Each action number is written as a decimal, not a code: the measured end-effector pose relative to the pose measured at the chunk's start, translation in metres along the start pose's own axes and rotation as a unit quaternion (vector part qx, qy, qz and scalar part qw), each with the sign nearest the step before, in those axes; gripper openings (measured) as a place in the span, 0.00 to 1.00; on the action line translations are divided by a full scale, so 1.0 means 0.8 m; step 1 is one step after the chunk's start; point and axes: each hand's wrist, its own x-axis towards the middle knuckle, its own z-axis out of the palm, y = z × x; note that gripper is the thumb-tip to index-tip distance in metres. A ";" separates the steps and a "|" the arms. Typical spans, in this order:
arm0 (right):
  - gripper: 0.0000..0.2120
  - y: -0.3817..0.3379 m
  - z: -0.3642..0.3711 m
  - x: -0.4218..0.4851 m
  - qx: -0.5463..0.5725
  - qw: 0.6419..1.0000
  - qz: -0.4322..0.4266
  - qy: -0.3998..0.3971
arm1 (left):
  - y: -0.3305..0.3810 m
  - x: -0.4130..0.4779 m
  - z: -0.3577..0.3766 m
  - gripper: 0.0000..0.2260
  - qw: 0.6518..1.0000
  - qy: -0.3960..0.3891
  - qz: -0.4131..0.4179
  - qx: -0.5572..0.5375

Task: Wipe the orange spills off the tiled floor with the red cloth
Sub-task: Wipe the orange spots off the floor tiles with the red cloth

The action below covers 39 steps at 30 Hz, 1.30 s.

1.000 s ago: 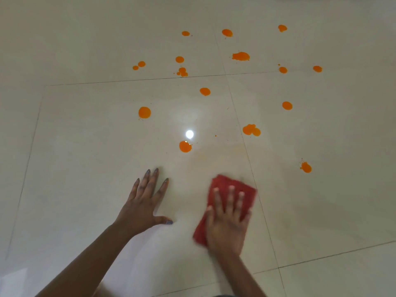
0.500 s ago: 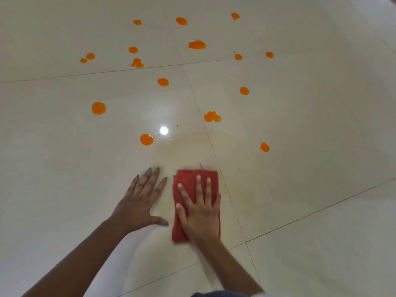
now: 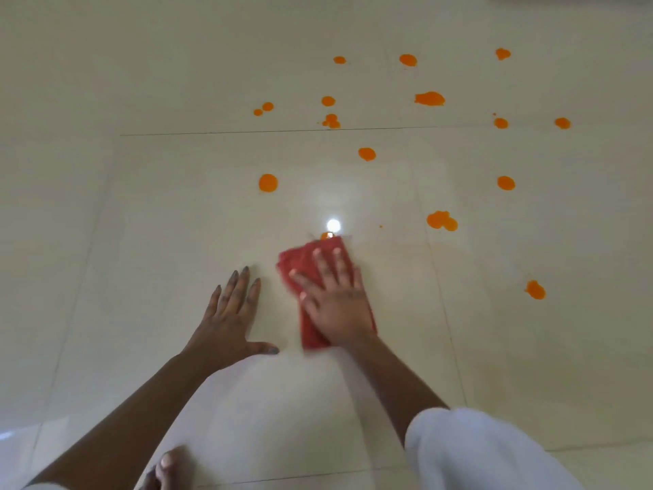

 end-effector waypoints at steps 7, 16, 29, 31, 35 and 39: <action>0.24 -0.032 -0.007 -0.075 0.043 0.986 0.163 -0.016 | -0.029 -0.009 0.001 0.57 0.999 0.026 -0.038 -0.016; 0.27 0.015 0.003 0.068 0.005 0.986 0.155 -0.059 | -0.056 -0.019 0.003 0.54 0.998 0.028 -0.048 -0.018; 0.27 -0.066 0.015 0.091 0.008 0.993 0.116 -0.024 | -0.095 -0.032 -0.002 0.57 0.992 0.045 -0.106 -0.056; 0.26 -0.100 0.008 0.041 0.019 0.993 0.105 -0.040 | -0.099 -0.033 0.000 0.56 0.990 0.044 -0.116 -0.061; 0.24 -0.159 0.017 0.062 0.032 0.988 -0.139 -0.059 | -0.102 -0.033 0.001 0.55 0.991 0.035 -0.110 -0.061; 0.24 -0.119 0.019 0.149 0.003 0.994 -0.035 -0.099 | -0.104 -0.035 0.000 0.57 0.992 0.033 -0.107 -0.064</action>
